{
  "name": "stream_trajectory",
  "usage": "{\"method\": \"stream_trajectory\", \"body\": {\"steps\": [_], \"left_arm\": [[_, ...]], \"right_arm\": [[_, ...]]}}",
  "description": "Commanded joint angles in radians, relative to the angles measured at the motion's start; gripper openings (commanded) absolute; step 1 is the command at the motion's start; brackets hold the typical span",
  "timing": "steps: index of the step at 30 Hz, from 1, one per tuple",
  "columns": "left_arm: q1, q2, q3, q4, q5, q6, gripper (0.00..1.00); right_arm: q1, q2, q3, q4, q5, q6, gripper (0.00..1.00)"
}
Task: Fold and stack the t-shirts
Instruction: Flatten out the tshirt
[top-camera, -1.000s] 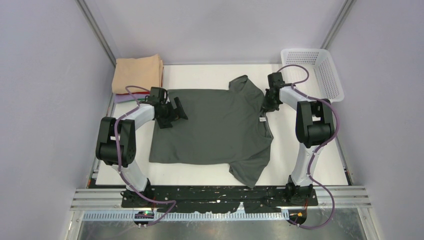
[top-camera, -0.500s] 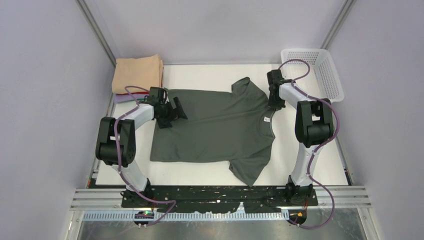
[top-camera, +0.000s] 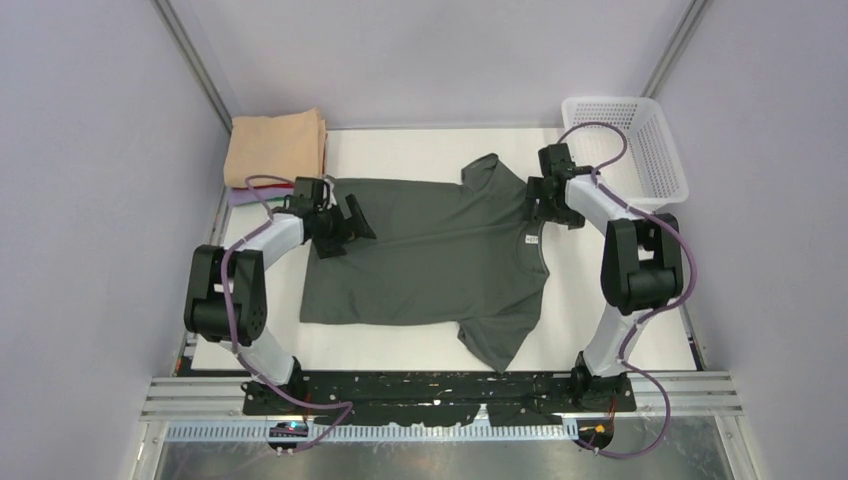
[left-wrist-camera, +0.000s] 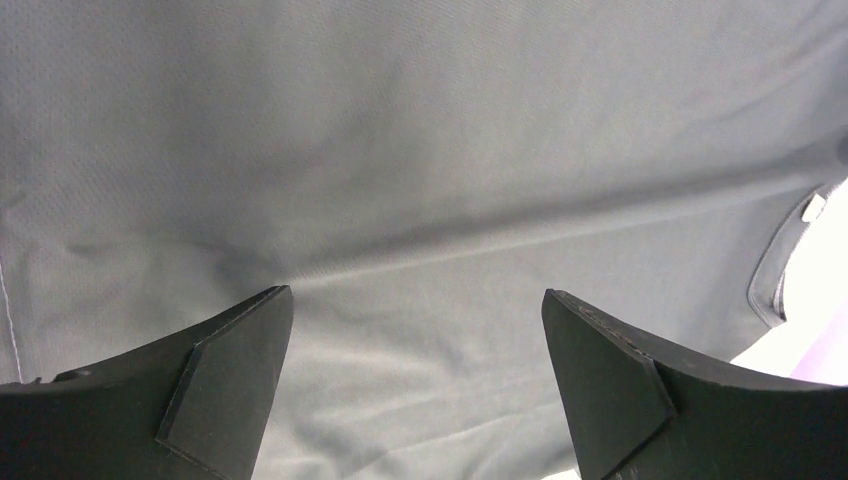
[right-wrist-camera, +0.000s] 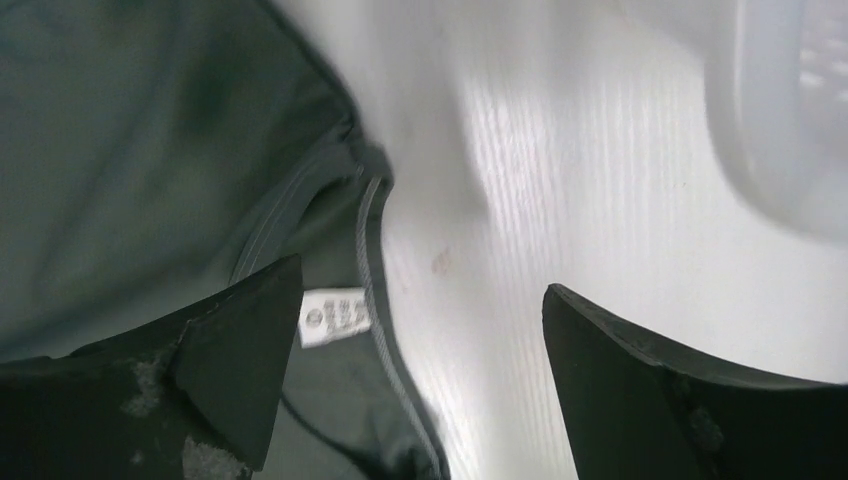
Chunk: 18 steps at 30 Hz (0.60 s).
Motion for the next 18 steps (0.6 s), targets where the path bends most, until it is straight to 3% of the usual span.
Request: {"method": "stream_trajectory", "body": {"steps": [1,9,13,18], "left_arm": [[-0.019,-0.148,-0.033,0.040,0.027,0.001,1.00],[-0.065,-0.342,-0.217,0.040,-0.009,-0.039,1.00],[-0.100,-0.403,-0.337,0.093,-0.016,-0.079,1.00],[-0.105,-0.397,-0.417,0.145,-0.034,-0.103,1.00]], "right_arm": [[0.049,-0.214,-0.127,0.050,-0.107,0.053,0.96],[0.217,-0.517,-0.440,0.124,-0.297,0.111,0.95],[0.263,-0.562,-0.547,0.151,-0.389,0.121,0.96],[0.264,-0.516,-0.619,0.201,-0.367,0.127,0.95]]}}
